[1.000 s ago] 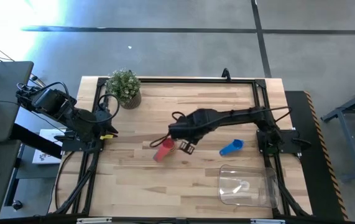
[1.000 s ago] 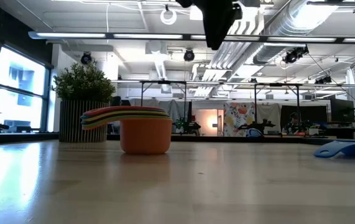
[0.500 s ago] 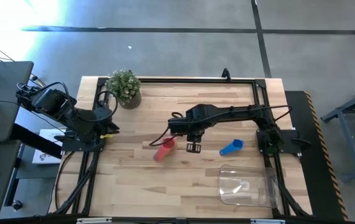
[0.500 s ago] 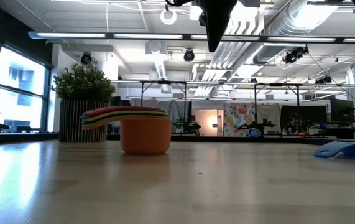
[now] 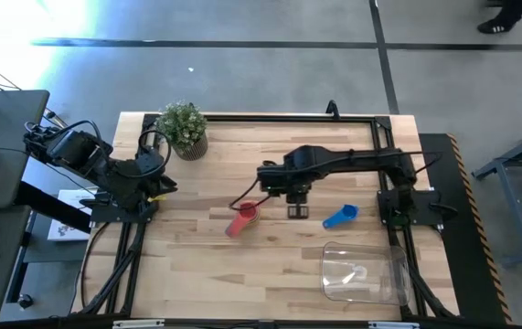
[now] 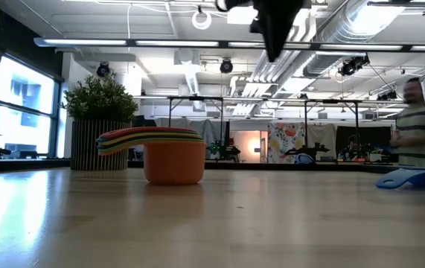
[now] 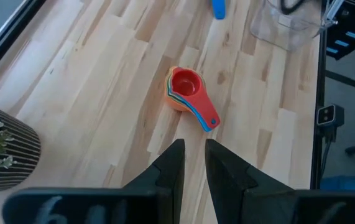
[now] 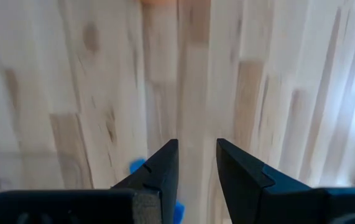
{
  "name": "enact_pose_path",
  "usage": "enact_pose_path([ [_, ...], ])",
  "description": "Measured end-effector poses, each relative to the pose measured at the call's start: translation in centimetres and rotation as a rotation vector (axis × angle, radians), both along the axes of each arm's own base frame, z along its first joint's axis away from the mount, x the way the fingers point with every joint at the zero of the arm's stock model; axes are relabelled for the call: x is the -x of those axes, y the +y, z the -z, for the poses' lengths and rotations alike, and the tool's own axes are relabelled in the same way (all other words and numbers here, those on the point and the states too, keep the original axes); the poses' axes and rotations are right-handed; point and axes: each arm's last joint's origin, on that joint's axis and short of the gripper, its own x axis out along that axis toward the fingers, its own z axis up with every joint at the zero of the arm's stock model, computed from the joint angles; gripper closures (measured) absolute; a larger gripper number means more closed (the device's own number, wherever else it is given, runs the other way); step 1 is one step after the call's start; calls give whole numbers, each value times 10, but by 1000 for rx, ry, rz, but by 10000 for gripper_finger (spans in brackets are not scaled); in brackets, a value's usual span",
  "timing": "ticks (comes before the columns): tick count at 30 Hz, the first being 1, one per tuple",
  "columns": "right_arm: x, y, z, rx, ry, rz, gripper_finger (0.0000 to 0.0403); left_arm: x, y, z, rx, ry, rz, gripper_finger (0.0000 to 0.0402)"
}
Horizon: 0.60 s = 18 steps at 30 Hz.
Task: Nest measuring cups in basket
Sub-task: Stack the blue measuring cup on top of the red measuring cup
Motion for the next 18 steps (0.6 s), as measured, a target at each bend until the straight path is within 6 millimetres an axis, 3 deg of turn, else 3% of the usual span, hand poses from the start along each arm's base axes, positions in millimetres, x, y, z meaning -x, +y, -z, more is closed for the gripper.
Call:
enact_pose_path([
  [8, 49, -10, 22, -25, 96, 60, 304, 0, 1, 0, -30, -14, -25, 349],
  [18, 121, -16, 59, -122, 61, 172, 304, -2, 3, -1, -77, -45, -97, 349],
])
